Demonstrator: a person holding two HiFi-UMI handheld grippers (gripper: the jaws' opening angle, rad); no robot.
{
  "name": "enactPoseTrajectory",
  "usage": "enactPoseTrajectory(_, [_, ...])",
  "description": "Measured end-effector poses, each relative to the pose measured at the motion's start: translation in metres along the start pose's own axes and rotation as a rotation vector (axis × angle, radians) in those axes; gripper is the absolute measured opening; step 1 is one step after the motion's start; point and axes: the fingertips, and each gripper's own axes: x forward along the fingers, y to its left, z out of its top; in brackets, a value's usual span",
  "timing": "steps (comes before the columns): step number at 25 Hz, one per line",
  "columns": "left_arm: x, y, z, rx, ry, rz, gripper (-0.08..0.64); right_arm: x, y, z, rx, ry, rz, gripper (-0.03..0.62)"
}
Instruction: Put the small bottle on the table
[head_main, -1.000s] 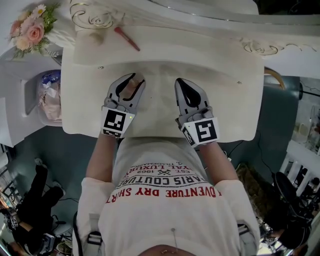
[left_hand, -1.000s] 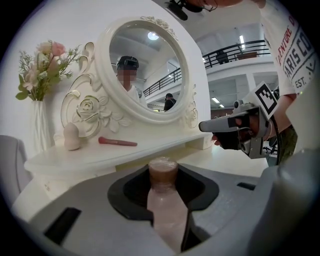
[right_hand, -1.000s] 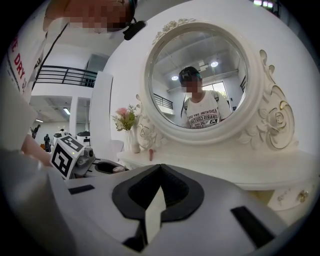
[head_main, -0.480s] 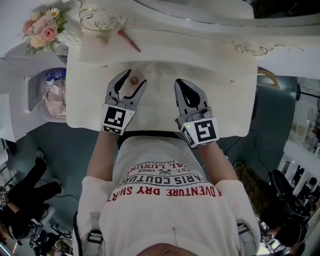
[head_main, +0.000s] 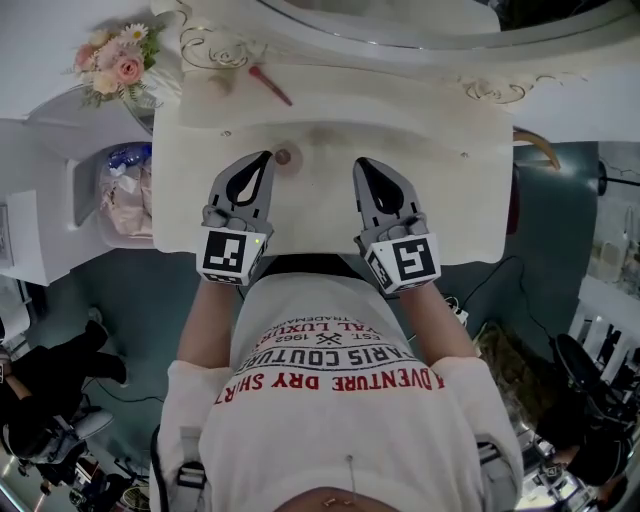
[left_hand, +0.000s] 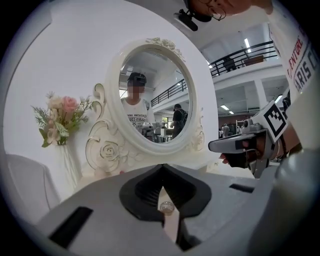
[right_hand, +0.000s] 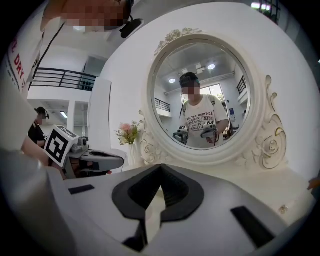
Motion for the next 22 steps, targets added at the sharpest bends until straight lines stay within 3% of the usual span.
enactPoseTrajectory(7, [-0.033,0.010,0.023,0.060,0.016,-0.034,0.008,-0.005,0.026,0.026,-0.005,-0.029,-0.024,-0.002])
enactPoseTrajectory(15, [-0.075,0.031,0.044,0.104,-0.024,-0.008,0.008,-0.010,0.053,0.045,-0.037,-0.056,-0.043,-0.002])
enactPoseTrajectory(22, [-0.096,0.037,0.050,0.080,-0.054,0.015,0.008,-0.014,0.064,0.057,-0.070,-0.076,-0.032,-0.002])
